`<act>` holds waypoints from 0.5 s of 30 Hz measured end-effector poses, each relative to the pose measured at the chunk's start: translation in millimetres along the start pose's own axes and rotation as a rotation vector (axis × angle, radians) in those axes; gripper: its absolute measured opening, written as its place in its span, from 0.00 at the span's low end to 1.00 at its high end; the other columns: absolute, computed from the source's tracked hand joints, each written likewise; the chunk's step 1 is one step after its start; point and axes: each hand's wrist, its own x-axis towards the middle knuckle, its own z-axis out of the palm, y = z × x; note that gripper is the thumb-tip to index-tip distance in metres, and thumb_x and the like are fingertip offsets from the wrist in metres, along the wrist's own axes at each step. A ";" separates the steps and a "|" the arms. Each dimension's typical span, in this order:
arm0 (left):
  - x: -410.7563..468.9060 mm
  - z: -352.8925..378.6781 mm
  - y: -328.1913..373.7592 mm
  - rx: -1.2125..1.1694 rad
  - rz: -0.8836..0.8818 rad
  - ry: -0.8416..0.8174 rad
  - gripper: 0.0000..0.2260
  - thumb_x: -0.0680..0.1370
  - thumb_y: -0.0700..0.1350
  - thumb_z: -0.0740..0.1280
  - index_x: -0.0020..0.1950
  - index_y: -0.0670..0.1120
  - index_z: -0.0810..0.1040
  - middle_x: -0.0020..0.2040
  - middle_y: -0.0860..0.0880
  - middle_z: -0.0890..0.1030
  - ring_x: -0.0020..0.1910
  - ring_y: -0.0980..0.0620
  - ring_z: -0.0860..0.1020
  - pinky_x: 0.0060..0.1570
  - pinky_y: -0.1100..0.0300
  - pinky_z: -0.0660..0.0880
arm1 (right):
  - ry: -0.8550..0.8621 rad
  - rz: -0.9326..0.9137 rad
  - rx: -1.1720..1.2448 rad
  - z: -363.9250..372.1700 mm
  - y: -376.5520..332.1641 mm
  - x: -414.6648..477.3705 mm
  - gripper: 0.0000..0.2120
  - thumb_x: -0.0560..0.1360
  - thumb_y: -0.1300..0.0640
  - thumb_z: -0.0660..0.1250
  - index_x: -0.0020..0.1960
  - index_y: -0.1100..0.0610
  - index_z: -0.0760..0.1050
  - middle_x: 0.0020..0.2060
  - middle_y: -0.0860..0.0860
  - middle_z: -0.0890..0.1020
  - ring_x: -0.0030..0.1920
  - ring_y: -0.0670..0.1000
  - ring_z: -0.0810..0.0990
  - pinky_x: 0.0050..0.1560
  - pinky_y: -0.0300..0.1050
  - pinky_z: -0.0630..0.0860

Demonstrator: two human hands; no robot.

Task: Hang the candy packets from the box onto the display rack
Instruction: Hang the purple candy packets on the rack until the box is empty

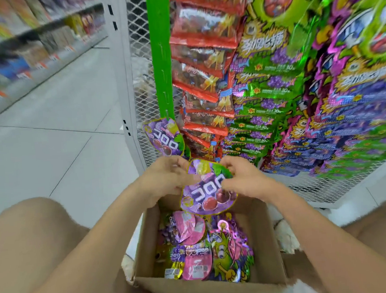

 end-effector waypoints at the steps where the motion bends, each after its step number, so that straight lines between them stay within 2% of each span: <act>1: -3.2 -0.2 8.8 0.032 0.072 0.051 0.14 0.73 0.38 0.81 0.52 0.42 0.78 0.35 0.49 0.76 0.36 0.50 0.75 0.36 0.62 0.74 | -0.088 -0.038 -0.089 -3.4 -9.9 -1.7 0.20 0.68 0.58 0.74 0.59 0.55 0.76 0.47 0.50 0.83 0.42 0.47 0.78 0.41 0.40 0.72; 2: -6.7 0.0 17.9 0.074 0.141 0.078 0.13 0.73 0.37 0.82 0.51 0.43 0.79 0.34 0.50 0.76 0.34 0.52 0.74 0.35 0.65 0.72 | -0.164 -0.071 -0.116 -6.0 -20.1 -3.0 0.23 0.69 0.57 0.75 0.63 0.53 0.76 0.51 0.45 0.84 0.45 0.43 0.79 0.44 0.37 0.73; 3: -9.5 0.1 25.4 0.116 0.200 0.086 0.12 0.72 0.36 0.82 0.50 0.43 0.81 0.33 0.50 0.78 0.34 0.53 0.76 0.36 0.66 0.73 | -0.203 -0.112 -0.101 -6.1 -31.9 -5.5 0.21 0.73 0.59 0.75 0.65 0.51 0.76 0.51 0.40 0.84 0.46 0.41 0.79 0.46 0.37 0.74; 5: -12.5 -2.6 38.9 0.159 0.279 0.098 0.10 0.73 0.36 0.81 0.49 0.43 0.83 0.33 0.51 0.81 0.37 0.52 0.78 0.39 0.65 0.74 | -0.181 -0.224 -0.101 -5.7 -50.2 -7.1 0.08 0.82 0.57 0.70 0.60 0.50 0.79 0.46 0.37 0.84 0.45 0.41 0.80 0.47 0.40 0.76; 6: -13.6 -3.9 45.8 0.156 0.316 0.135 0.10 0.73 0.36 0.81 0.50 0.42 0.83 0.34 0.50 0.82 0.37 0.52 0.79 0.39 0.64 0.75 | -0.114 -0.286 -0.132 -6.7 -57.0 -5.4 0.03 0.84 0.54 0.68 0.56 0.52 0.79 0.41 0.38 0.82 0.41 0.41 0.78 0.44 0.40 0.74; 9: -5.0 -11.5 61.3 0.147 0.428 0.402 0.09 0.76 0.41 0.80 0.54 0.45 0.84 0.42 0.48 0.86 0.38 0.53 0.81 0.39 0.60 0.78 | 0.094 -0.421 -0.294 -15.1 -74.2 7.9 0.12 0.84 0.48 0.67 0.45 0.53 0.76 0.33 0.47 0.76 0.34 0.44 0.71 0.39 0.48 0.68; 11: 8.4 -23.0 67.3 0.189 0.459 0.604 0.14 0.77 0.42 0.77 0.62 0.49 0.81 0.53 0.53 0.85 0.47 0.55 0.84 0.45 0.62 0.80 | 0.195 -0.440 -0.394 -22.7 -85.2 20.3 0.17 0.82 0.47 0.70 0.38 0.54 0.73 0.30 0.51 0.74 0.31 0.46 0.69 0.36 0.48 0.65; 13: 22.5 -34.8 72.7 0.255 0.494 0.677 0.23 0.77 0.40 0.73 0.70 0.50 0.74 0.64 0.56 0.80 0.60 0.54 0.81 0.56 0.64 0.78 | 0.265 -0.450 -0.434 -26.4 -96.6 29.4 0.19 0.79 0.45 0.72 0.35 0.51 0.70 0.28 0.47 0.71 0.30 0.45 0.67 0.34 0.47 0.64; 15: 33.4 -41.6 80.8 0.293 0.486 0.653 0.28 0.74 0.38 0.70 0.74 0.52 0.72 0.70 0.56 0.77 0.67 0.53 0.77 0.66 0.57 0.75 | 0.309 -0.475 -0.425 -24.6 -103.2 36.0 0.16 0.79 0.44 0.71 0.38 0.48 0.70 0.30 0.43 0.75 0.32 0.45 0.71 0.35 0.42 0.65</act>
